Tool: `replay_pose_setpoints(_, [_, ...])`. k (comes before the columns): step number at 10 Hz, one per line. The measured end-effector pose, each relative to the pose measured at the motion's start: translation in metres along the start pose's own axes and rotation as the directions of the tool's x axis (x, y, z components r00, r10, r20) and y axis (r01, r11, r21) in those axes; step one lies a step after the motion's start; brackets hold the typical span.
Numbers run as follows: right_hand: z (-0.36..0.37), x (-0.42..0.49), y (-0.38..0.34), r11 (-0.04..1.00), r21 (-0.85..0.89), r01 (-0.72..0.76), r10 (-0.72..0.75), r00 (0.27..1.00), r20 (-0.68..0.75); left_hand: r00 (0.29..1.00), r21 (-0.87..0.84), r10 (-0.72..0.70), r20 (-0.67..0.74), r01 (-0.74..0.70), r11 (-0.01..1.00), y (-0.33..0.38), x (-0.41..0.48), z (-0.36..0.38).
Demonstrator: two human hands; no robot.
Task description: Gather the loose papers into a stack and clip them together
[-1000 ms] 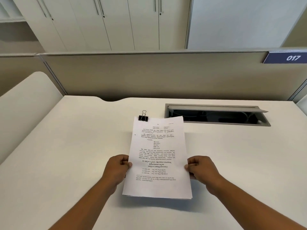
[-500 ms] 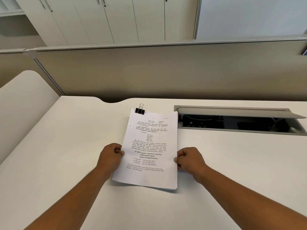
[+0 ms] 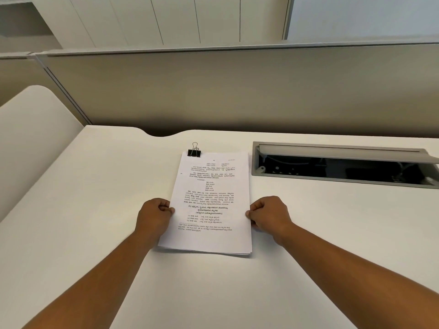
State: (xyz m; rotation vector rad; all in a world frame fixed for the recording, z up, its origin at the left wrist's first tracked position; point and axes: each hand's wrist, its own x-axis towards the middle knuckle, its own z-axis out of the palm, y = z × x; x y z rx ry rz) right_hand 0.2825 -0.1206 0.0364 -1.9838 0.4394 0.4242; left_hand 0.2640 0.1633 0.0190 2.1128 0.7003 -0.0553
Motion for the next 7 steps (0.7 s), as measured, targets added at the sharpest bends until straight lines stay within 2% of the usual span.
replay_pose_setpoints(2, [-0.002, 0.001, -0.004, 0.994, -0.102, 0.027, -0.031, 0.999, -0.037, 1.0, -0.012, 0.012, 0.008, -0.012, 1.0, -0.001, -0.001, 0.001])
replay_pose_setpoints(5, [-0.004, 0.002, -0.004, 0.971, -0.236, 0.046, -0.052, 0.999, -0.017, 0.993, 0.035, 0.066, -0.098, -0.063, 0.997, -0.001, 0.0, 0.012])
replay_pose_setpoints(6, [-0.008, -0.003, -0.001, 0.947, -0.307, 0.091, -0.098, 0.995, -0.006, 0.978, 0.104, 0.152, -0.14, -0.138, 0.985, 0.003, -0.006, 0.016])
replay_pose_setpoints(7, [-0.014, -0.015, 0.007, 0.862, -0.483, 0.152, -0.198, 0.979, -0.045, 0.936, 0.284, 0.281, -0.212, -0.216, 0.934, 0.006, -0.021, 0.023])
